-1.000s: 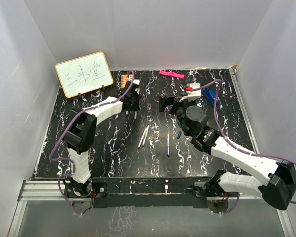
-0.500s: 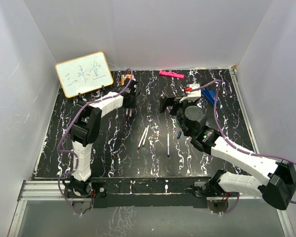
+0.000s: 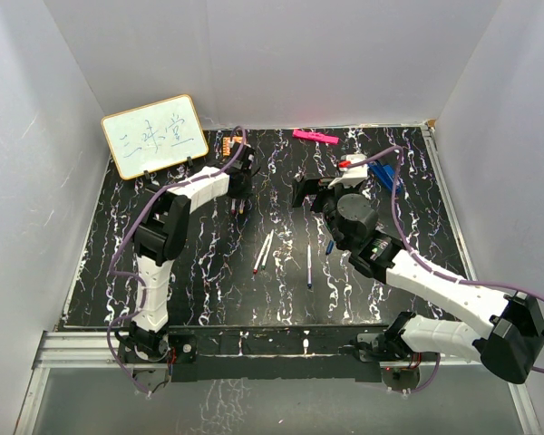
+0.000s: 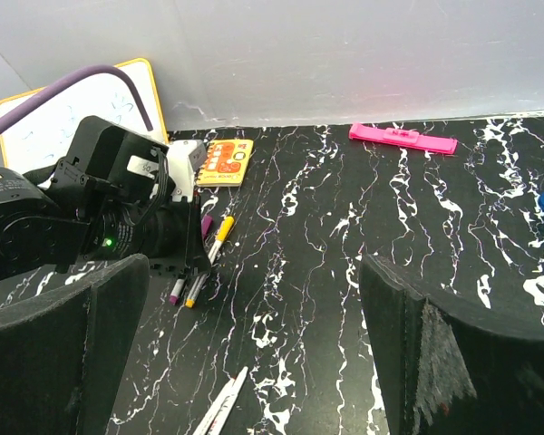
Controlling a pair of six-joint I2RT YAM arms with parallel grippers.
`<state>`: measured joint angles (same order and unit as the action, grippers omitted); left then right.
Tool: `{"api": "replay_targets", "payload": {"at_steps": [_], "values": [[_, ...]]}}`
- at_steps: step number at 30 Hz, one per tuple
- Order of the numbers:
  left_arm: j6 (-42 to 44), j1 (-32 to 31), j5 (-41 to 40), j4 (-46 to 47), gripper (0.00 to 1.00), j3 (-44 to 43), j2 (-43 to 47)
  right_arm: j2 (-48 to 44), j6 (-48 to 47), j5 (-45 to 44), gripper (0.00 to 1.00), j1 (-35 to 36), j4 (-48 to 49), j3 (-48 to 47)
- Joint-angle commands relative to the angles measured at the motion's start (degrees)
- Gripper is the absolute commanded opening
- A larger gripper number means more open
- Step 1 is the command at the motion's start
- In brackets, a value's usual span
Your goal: Insert the pens into the pen caps
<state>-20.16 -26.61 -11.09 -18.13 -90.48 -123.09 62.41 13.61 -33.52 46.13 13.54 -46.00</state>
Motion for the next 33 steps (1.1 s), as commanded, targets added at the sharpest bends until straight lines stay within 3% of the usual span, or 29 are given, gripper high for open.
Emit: {"api": "replay_targets", "payload": {"at_steps": [1,20,33], "values": [[-0.64,0.43,1.16,-2.0,0.03,-1.58,0.38,0.13,-0.03,0.07,0.98,0.19,1.62,-0.5],[-0.47,0.42,0.92,-1.21,0.18,-1.19,4.34,0.5,-0.54,0.2,0.98,0.14,3.01,-0.61],[0.2,0.35,2.27,-0.11,0.28,-0.69,11.47,0.75,2.76,-7.34,0.98,0.15,6.23,1.19]]}}
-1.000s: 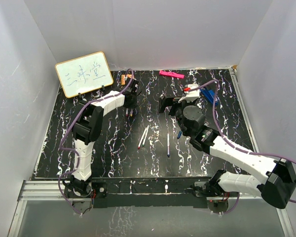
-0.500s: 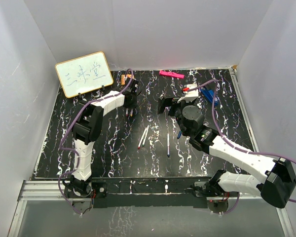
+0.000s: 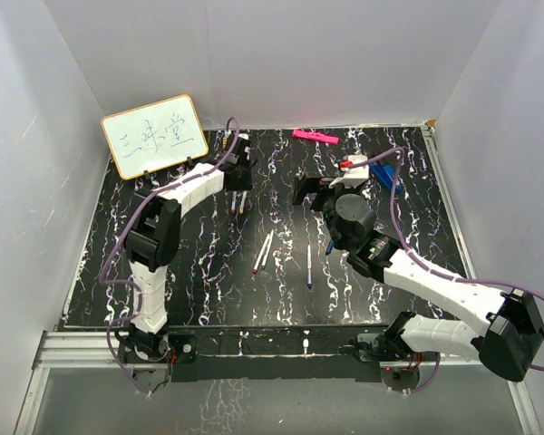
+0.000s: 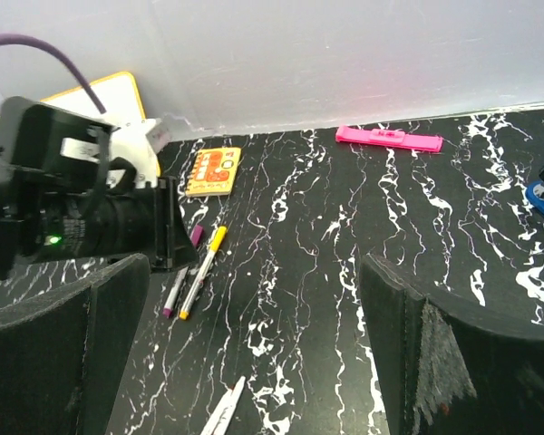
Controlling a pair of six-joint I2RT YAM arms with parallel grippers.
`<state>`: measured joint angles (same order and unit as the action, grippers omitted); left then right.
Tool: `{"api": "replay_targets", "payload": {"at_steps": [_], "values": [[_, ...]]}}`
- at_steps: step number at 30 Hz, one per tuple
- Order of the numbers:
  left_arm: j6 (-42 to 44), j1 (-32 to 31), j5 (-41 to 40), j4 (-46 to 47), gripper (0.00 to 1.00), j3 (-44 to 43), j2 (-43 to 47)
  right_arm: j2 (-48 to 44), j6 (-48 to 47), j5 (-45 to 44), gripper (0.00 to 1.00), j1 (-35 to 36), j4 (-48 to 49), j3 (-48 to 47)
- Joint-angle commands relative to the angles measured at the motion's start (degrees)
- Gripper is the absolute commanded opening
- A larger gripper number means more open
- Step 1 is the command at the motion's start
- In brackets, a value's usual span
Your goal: Insert the pens into the pen caps
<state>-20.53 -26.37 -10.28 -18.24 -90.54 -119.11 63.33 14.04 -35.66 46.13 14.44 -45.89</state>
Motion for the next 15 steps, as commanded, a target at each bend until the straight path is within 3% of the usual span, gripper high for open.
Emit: {"api": "replay_targets", "payload": {"at_steps": [1,5,10,15], "values": [[0.7,0.09,1.91,0.24,0.27,-0.15,8.54,-0.46,2.79,-6.05,0.98,0.11,6.06,1.59],[1.21,0.01,3.15,-0.45,0.2,1.52,12.49,-1.63,4.52,-6.82,0.98,-0.13,9.27,3.69],[3.86,-1.87,6.08,0.17,0.2,7.65,18.9,-1.92,6.77,-9.64,0.97,-0.92,9.37,4.28],[7.99,-7.4,3.6,-2.22,0.2,14.87,25.6,-2.92,6.75,-11.62,0.85,-2.4,12.4,6.56]]}}
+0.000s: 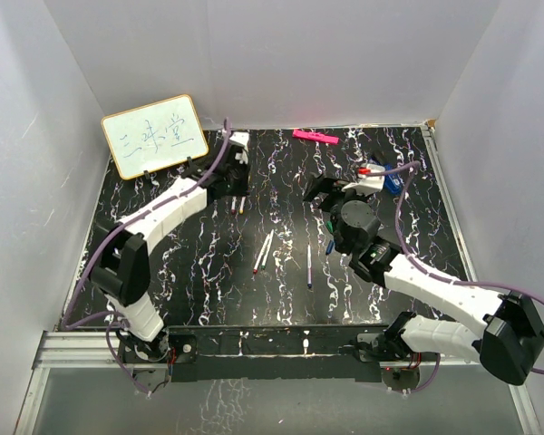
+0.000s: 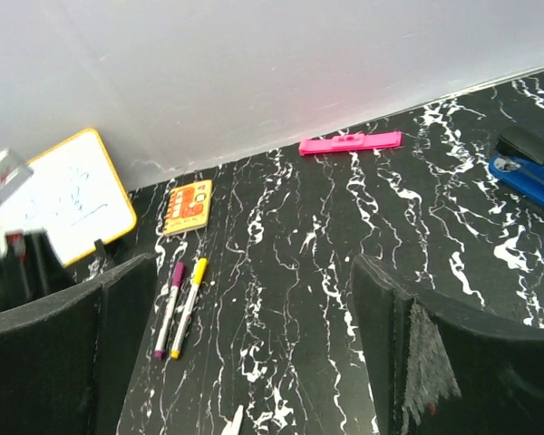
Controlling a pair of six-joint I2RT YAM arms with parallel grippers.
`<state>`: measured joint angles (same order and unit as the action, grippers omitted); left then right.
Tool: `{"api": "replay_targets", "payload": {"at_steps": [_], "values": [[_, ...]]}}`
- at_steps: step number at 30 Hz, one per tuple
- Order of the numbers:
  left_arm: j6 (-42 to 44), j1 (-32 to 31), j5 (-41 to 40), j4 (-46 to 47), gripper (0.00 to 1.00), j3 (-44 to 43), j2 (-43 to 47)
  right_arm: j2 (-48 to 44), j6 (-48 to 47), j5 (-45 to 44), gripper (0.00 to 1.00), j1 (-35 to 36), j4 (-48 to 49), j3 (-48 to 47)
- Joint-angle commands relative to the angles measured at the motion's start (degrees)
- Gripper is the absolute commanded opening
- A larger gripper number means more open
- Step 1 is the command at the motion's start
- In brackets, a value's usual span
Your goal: Insert the pens into the pen caps
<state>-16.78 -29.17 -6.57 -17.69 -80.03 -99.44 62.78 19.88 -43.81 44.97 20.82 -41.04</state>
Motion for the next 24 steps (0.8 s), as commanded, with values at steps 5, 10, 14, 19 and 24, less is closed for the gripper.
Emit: {"api": "replay_targets", "payload": {"at_steps": [5,10,14,19,24], "values": [[5.4,-10.73,-3.26,-5.6,0.22,9.33,9.83,-3.06,0.28,-2.52,0.77,-3.03,5.77,2.5],[1.73,-11.24,-0.28,-6.92,0.22,13.62,11.54,-4.8,0.54,-1.82,0.63,-4.73,5.55,4.09],[0.7,-11.92,-0.1,-8.06,0.23,14.97,11.62,-5.68,1.56,-0.58,0.6,-6.35,3.71,4.54],[0.21,-13.77,-0.01,-8.54,0.24,15.21,10.03,-5.04,2.58,-0.4,0.64,-6.93,0.96,4.48],[-1.37,-14.9,-0.5,-8.37,0.26,15.67,8.33,-4.69,3.15,-0.47,0.7,-6.98,-0.95,4.29]]}}
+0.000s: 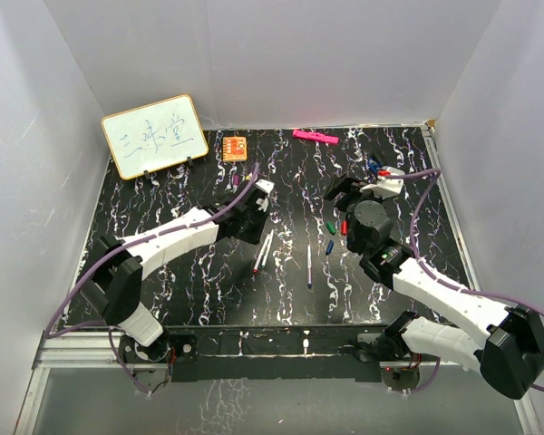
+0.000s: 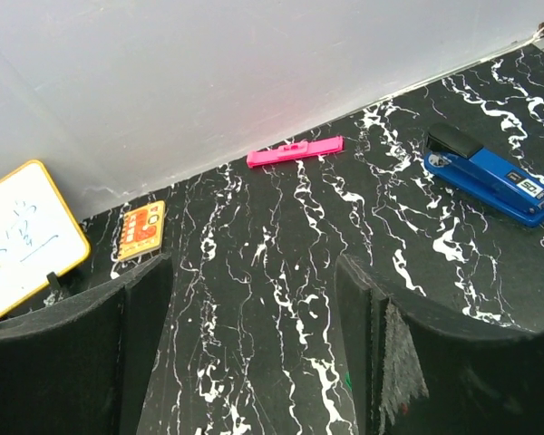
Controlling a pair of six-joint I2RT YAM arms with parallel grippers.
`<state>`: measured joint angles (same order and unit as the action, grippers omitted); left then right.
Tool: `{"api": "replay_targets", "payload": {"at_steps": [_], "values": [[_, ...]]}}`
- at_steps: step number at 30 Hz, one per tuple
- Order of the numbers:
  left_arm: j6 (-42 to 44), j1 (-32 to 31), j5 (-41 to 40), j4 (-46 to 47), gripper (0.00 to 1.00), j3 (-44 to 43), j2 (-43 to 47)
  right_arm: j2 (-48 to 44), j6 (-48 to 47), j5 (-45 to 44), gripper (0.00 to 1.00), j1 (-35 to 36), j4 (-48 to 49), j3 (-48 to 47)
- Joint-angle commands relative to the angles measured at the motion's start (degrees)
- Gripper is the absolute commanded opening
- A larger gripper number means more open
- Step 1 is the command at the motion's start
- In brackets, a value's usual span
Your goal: Insert the pens into the pen caps
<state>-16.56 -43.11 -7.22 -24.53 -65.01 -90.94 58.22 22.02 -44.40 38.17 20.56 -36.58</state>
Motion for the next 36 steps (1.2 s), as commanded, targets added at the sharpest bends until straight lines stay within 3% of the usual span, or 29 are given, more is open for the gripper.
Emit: {"api": "replay_targets", "payload": {"at_steps": [1,12,36], "values": [[-1.71,-1.03,0.19,-1.44,0.26,0.74,-0.39,-0.12,1.08,0.1,0.71,-0.12,-0.91,-0.1],[-2.79,-2.4,0.66,1.19,0.32,2.96,-3.16,-0.75,4.95,-3.53,0.75,-0.66,-5.31,-0.36],[-3.76,-3.51,-0.32,5.09,0.33,4.86,-7.7,-0.61,7.07,-3.12,0.75,-2.22,-8.34,-0.76]]}}
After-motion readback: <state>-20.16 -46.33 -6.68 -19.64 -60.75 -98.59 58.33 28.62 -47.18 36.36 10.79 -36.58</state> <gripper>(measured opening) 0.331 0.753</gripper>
